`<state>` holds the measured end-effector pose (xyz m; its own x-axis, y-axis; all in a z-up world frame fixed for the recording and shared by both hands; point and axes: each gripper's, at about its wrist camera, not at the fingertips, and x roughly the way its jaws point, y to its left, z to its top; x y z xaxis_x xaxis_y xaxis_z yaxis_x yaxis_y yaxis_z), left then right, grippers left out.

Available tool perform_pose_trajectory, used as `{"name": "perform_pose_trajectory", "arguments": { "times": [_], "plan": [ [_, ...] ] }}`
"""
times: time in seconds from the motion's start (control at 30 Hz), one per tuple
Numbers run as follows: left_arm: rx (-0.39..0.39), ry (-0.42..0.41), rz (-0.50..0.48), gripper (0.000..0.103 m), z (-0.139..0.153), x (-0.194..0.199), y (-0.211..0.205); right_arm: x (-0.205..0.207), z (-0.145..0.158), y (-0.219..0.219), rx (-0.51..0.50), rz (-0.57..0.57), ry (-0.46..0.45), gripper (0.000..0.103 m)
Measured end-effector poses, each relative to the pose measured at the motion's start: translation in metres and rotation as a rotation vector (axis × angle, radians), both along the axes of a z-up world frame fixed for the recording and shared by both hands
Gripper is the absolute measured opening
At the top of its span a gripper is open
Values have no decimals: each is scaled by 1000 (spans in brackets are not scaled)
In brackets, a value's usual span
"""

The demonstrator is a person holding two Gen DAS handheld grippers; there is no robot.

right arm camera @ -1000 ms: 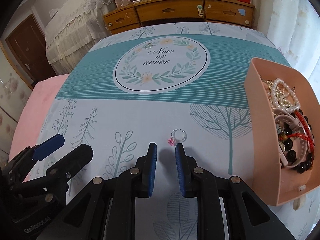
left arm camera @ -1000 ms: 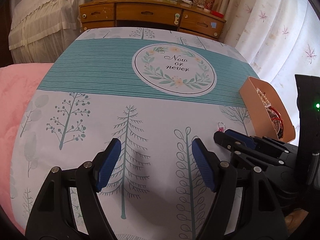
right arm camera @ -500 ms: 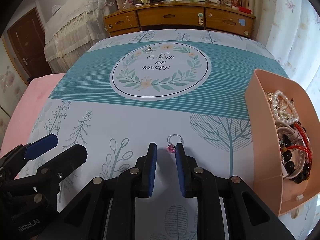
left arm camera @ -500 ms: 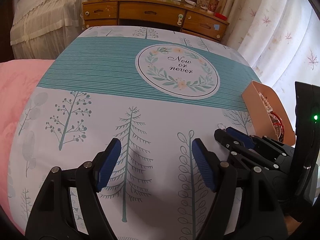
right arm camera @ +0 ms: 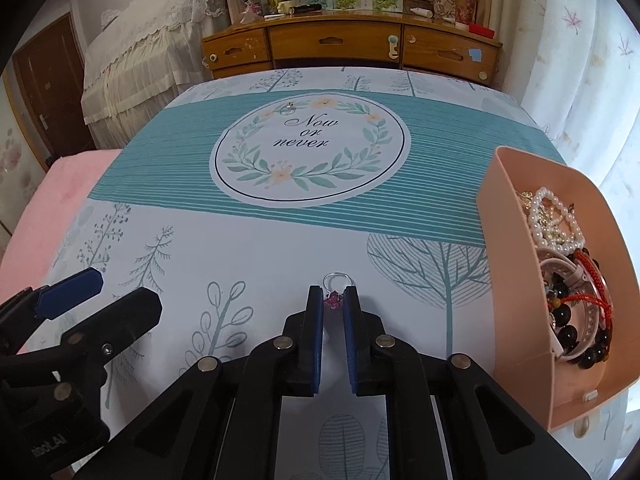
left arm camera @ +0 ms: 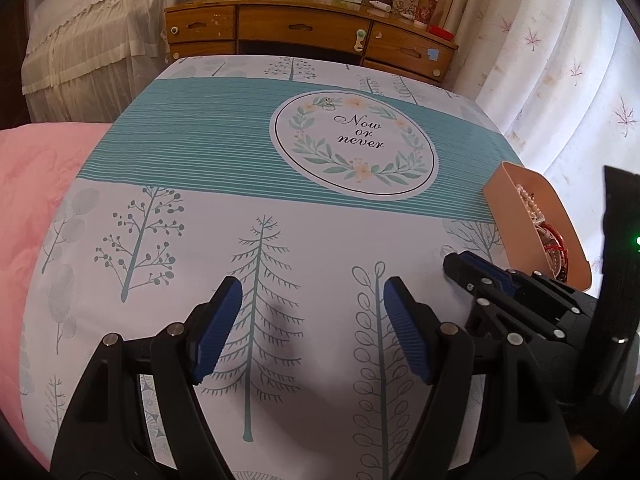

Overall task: Organize jewelry
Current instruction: 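Carry the ring into the peach box and open the right tool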

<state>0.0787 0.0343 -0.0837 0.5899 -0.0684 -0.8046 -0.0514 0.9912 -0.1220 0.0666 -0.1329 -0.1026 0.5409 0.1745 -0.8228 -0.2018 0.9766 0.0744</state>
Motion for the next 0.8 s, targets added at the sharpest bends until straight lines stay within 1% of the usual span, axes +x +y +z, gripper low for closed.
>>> {"name": "perform_pose_trajectory", "arguments": {
  "times": [0.17, 0.27, 0.53, 0.6, 0.73, 0.8],
  "plan": [
    [11, -12, -25, 71, 9, -3, -12, -19, 26, -15, 30, -11, -55, 10],
    [23, -26, -67, 71, 18, -5, -31, -33, 44, -31, 50, -28, -91, 10],
    [21, -83, -192, 71, 51, 1, -97, -69, 80, -107, 122, -155, -137, 10],
    [12, -98, -216, 72, 62, 5, -114, -74, 87, -127, 132, -190, -147, 10],
    [5, -152, -267, 81, 84, 13, -147, -75, 96, -160, 140, -245, -166, 10],
    [2, -171, -289, 81, 93, 17, -159, -73, 100, -177, 141, -273, -176, 10]
  ]
}}
